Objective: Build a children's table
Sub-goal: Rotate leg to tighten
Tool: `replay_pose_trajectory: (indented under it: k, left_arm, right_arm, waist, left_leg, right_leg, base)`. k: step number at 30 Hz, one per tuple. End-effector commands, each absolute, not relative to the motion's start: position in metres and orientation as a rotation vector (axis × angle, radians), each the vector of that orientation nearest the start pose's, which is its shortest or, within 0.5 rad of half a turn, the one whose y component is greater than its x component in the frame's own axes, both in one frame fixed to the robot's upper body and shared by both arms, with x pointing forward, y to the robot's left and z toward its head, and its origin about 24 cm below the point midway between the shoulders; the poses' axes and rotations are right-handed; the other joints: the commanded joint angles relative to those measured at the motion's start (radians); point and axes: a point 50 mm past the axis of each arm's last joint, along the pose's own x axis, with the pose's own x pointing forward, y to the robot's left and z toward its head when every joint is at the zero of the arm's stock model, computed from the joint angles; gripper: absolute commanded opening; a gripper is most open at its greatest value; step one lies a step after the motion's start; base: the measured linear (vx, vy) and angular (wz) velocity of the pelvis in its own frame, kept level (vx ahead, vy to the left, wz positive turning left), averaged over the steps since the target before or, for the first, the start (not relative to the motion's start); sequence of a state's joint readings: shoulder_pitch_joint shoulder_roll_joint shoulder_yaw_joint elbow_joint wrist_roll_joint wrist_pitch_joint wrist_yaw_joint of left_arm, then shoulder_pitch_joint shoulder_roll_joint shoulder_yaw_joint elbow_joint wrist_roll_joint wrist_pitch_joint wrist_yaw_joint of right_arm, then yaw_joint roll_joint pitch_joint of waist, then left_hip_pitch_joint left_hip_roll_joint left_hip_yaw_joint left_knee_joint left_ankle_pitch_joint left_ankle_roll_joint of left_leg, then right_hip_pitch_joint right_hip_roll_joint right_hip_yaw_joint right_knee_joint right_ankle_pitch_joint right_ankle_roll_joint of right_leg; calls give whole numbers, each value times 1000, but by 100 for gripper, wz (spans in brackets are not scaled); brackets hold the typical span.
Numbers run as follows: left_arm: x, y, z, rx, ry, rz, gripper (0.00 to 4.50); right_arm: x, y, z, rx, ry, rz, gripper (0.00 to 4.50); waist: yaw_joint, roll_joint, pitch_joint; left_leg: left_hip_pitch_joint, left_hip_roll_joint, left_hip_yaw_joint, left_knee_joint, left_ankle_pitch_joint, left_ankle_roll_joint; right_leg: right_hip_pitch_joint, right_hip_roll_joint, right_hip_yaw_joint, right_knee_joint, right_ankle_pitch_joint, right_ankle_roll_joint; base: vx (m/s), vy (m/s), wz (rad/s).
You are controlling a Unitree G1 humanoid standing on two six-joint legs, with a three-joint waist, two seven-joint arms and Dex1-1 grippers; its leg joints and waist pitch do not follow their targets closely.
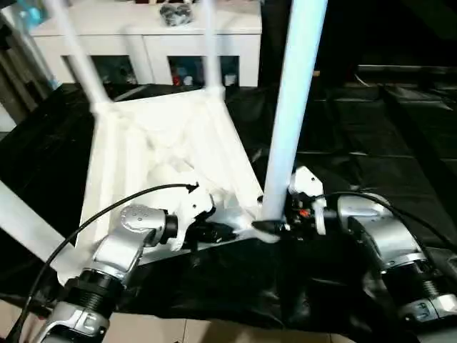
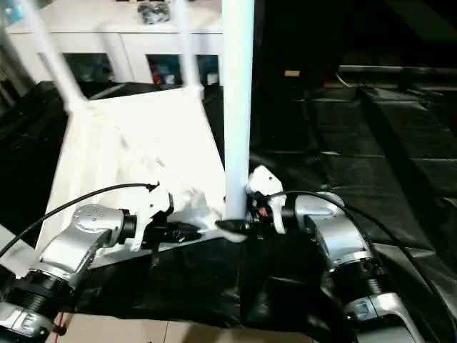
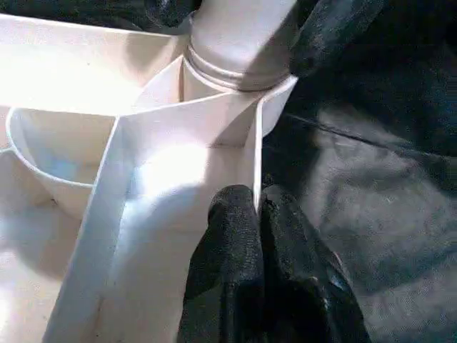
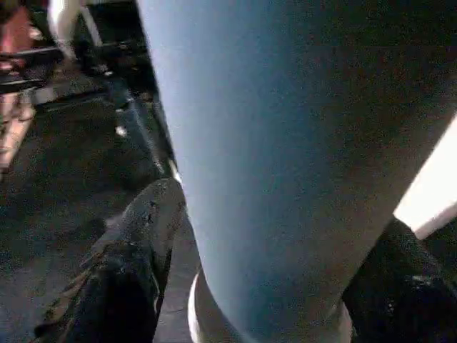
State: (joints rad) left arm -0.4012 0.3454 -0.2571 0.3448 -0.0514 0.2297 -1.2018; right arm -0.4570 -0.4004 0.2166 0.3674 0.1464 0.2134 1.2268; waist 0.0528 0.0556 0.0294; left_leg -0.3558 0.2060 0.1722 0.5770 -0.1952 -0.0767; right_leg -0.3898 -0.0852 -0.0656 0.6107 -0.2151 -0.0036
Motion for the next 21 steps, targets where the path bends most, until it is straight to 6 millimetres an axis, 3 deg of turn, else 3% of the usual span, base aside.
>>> replay_pose_trajectory:
  k: [1,10,16,19,20,21]
  left_arm:
    - [284,118,50,243,378,-1417,0]
    - [286,120,51,245,375,-1420,0]
    - [287,117,50,230,362,-1387,0]
    - [289,114,49,216,349,-1354,0]
    - [289,113,49,215,348,-1354,0]
    - [295,105,46,214,342,-1257,0]
  right_arm:
    - [288,-130,58,-221,391,1457,282]
    - [283,-129,56,-234,423,1512,211]
    - [280,-127,46,-223,441,1444,200]
    - [282,-126,38,-220,446,1362,198]
    - [282,-126,38,-221,446,1360,198]
    - [292,-120,23,-194,464,1128,197]
  waist:
    - [1,-13,-49]
    - [8,-16,-52]
    - [8,-14,-52]
    - [4,-17,-47]
    - [2,-16,-44]
    - [0,-13,-42]
  left_leg:
    - [0,22,4,-54,-132,90]
    - [-2,20,3,-50,-98,98]
    - [-2,20,3,-50,-102,94]
    - [-5,17,2,-53,-121,79]
    - [-2,17,2,-57,-155,66]
    - [0,18,1,-60,-172,52]
  right_leg:
    - [50,-45,39,-66,-61,-260]
    - [52,-45,39,-58,4,-271]
    - [53,-44,38,-59,-1,-268]
    - [53,-44,37,-64,-46,-254]
    - [52,-45,37,-72,-118,-240]
    - [50,-48,40,-77,-175,-227]
  base:
    - [0,0,0]
    - [0,0,0]
    - [0,0,0]
    - [0,0,0]
    - [0,0,0]
    - [0,0,0]
